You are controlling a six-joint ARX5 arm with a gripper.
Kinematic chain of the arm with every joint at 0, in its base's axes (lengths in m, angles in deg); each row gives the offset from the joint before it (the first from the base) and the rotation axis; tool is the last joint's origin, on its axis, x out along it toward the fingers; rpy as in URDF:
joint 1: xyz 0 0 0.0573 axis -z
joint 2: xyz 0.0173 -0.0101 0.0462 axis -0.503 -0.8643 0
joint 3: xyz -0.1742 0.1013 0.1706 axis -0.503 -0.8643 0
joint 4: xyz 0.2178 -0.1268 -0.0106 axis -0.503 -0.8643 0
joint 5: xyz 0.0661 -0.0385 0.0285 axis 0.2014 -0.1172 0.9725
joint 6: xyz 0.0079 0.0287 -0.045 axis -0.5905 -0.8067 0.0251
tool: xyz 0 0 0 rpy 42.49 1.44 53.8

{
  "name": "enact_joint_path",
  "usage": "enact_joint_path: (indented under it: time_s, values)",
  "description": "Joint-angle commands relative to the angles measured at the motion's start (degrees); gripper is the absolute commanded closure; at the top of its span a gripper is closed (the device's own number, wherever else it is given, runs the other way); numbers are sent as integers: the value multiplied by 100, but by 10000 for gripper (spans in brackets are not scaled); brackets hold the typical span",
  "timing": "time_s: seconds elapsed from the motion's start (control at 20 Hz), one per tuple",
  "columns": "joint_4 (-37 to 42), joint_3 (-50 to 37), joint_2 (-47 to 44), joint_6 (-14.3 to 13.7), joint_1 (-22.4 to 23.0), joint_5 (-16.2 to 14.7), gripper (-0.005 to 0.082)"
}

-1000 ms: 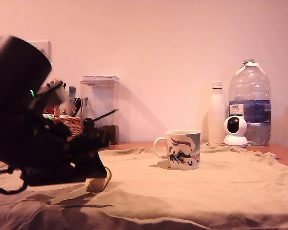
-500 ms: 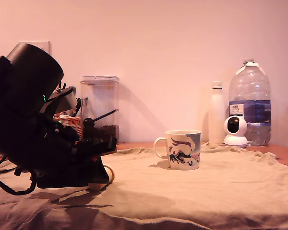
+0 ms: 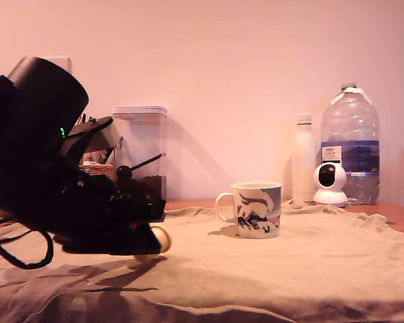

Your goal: Pick up the coffee capsules on the table and drop them inside the coffee cup

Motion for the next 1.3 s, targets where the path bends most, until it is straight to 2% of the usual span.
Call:
enact_joint_path:
  time_s: [0.0,0.15,0.4,0.8,1.05,1.25]
  values:
    - [85,0,415,-160,26,-122,590]
    - [94,4,872,-402,26,-229,590]
    - [109,13,1270,-402,26,-238,590]
    - [138,92,1283,-402,24,-544,590]
    - [142,229,1268,-400,17,-619,590]
    - [125,551,1005,-404,-7,-837,590]
